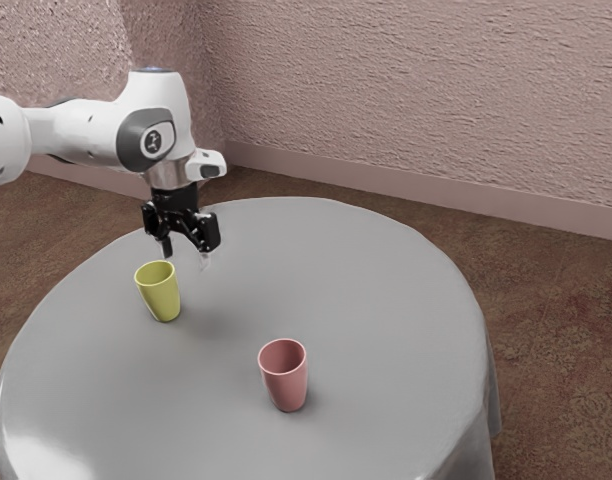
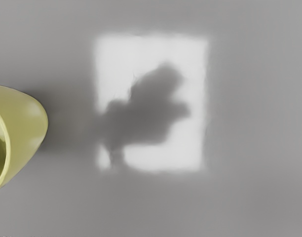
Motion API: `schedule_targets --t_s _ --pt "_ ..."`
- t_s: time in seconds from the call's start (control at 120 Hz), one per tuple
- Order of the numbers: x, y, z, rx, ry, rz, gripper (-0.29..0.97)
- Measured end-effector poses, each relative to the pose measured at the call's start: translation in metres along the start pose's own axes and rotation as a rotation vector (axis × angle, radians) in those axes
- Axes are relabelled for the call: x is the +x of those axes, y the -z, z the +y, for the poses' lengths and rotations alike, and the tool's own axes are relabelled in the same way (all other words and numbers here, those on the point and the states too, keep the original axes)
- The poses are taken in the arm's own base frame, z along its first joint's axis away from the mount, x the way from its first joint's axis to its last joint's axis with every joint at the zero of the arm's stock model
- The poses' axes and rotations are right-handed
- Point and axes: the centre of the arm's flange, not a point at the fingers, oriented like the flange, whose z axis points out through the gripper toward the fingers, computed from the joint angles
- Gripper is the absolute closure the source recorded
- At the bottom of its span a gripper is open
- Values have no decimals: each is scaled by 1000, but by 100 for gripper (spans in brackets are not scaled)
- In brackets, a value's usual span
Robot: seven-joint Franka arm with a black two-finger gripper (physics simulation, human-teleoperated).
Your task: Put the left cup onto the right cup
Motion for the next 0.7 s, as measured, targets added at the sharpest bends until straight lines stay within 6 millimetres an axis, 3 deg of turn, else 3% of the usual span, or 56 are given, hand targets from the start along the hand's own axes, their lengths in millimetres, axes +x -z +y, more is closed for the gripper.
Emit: schedule_targets --t_s 0.7 --pt "18 -41 -40 3 14 14 10"
